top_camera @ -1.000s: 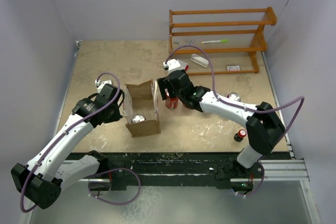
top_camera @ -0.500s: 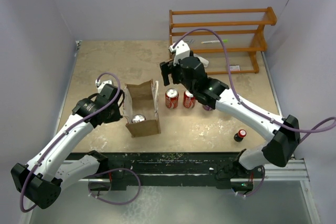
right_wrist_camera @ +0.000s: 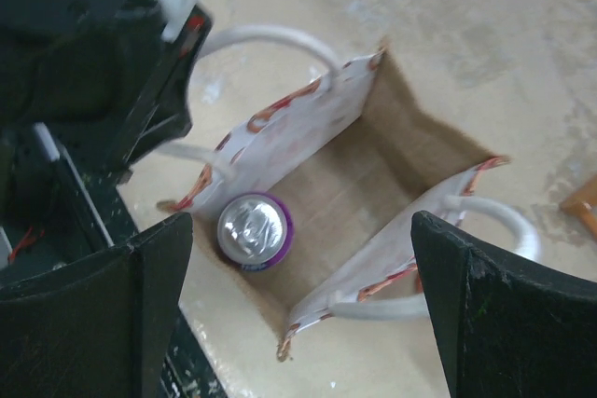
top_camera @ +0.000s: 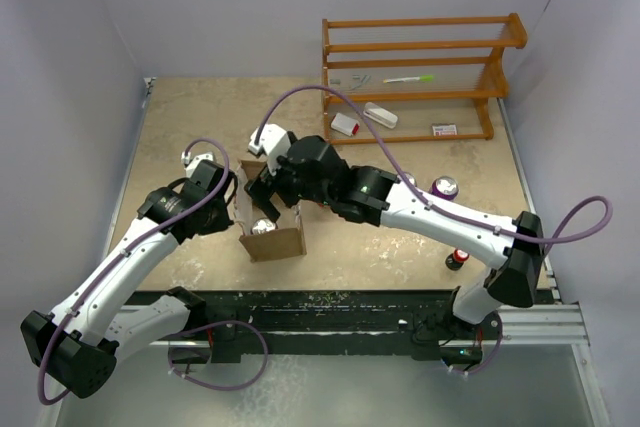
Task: Take the beverage out of the canvas bag
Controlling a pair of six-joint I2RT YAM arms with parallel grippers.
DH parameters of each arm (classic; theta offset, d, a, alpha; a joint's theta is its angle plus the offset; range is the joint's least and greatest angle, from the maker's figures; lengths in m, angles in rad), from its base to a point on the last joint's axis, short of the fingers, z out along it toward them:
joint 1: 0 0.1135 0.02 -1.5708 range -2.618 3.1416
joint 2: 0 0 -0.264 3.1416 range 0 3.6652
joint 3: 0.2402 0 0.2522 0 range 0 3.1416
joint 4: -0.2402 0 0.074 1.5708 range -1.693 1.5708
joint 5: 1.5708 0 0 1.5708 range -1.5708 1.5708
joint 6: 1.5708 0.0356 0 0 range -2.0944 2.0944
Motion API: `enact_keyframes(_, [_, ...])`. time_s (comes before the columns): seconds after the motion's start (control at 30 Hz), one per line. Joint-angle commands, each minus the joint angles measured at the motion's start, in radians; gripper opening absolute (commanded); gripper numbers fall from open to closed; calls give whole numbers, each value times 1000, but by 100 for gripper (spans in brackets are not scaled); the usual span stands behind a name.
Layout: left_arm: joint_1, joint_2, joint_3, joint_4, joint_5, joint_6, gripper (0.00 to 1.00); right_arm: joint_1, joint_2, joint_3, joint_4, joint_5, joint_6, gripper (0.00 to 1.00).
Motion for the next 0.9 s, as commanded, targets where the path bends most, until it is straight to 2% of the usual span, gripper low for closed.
enact_keyframes(0.0, [-8,-15,32,-13,-18,-16,0,19,18,48,-58,-34,-50,100])
enact_keyframes(0.5, [-11,3,34,-17,-15,-15,0,42,113,64,-97,-25,-89,100])
enact_keyframes(0.87, [-11,25,37,-7,17,6,0,44,192,121,-121,-29,-46,100])
